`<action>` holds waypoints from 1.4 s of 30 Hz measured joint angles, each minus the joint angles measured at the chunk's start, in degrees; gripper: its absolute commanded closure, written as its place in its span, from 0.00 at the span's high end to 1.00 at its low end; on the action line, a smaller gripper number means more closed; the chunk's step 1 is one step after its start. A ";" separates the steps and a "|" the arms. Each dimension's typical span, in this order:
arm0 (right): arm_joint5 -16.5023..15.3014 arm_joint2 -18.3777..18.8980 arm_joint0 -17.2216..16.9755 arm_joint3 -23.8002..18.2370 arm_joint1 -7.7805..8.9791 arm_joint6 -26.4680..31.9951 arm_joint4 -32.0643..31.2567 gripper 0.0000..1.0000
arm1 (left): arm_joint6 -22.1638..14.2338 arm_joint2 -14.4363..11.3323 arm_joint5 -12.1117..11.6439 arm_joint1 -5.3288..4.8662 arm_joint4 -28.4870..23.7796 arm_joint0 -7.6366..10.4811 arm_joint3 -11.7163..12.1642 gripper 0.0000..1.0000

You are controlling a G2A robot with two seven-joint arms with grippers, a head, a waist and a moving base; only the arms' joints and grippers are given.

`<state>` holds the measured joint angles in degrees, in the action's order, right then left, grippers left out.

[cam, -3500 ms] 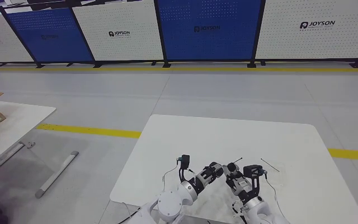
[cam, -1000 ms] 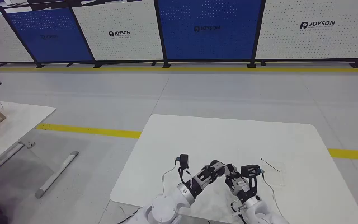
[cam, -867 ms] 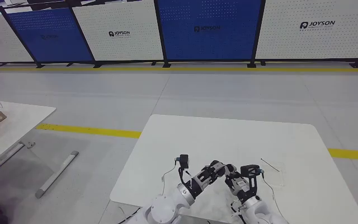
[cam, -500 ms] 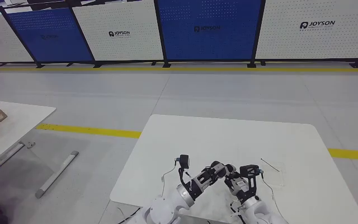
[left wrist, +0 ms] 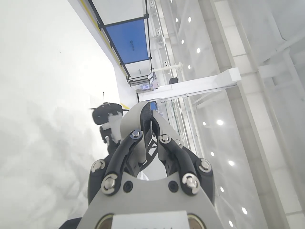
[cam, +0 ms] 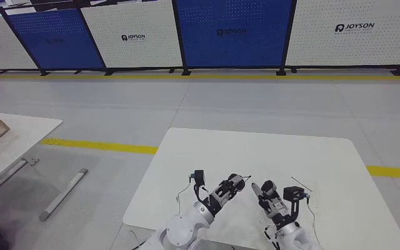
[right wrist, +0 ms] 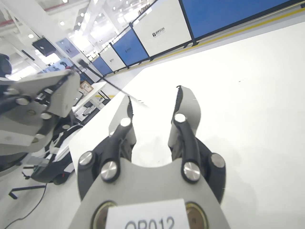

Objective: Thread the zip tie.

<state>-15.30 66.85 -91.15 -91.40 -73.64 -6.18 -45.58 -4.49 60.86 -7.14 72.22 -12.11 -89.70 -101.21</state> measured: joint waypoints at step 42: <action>-4.18 18.40 -12.95 -9.08 3.43 -7.59 34.95 1.00 | 20.15 6.70 -0.35 0.93 -1.66 1.09 11.15 0.00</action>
<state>-19.48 85.25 -104.10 -100.48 -70.21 -13.77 -10.64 15.66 67.56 -7.48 73.15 -13.76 -88.61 -90.06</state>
